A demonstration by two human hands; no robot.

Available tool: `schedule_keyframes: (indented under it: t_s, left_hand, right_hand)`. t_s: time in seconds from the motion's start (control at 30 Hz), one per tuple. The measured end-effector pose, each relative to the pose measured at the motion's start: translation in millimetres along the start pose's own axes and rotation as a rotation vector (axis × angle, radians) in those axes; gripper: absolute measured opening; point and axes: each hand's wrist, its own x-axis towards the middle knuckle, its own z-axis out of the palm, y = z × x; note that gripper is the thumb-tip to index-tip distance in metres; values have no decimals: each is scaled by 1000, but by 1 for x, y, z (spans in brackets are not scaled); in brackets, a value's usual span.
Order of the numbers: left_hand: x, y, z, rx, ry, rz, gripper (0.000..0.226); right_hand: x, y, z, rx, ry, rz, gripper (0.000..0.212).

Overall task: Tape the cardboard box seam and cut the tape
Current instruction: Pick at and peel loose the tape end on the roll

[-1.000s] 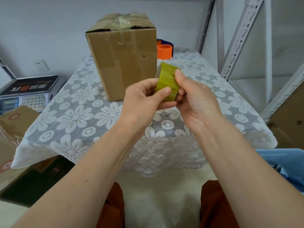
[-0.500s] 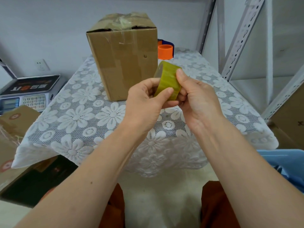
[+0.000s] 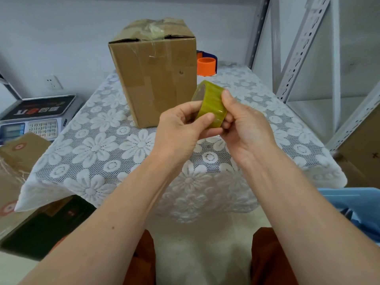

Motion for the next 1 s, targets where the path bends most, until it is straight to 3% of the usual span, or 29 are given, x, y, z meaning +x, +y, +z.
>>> schedule_keyframes:
  t_s: [0.2,0.37,0.77,1.0]
  left_hand:
    - [-1,3,-3,-34,-77,-57,21]
    - [1,0,-6,-2,-31,-48,16]
    - [-2,1,-6,26,-98,-64,23]
    - [1,-3,-5,8,-15,-23,15]
  right_hand:
    - [3,1,-2,33,29,26,44]
    - [3,4,-1,-32,8,34,36]
    - [3,2,-3,68,8,102,38]
    - [1,6,2,98,-7,76,39]
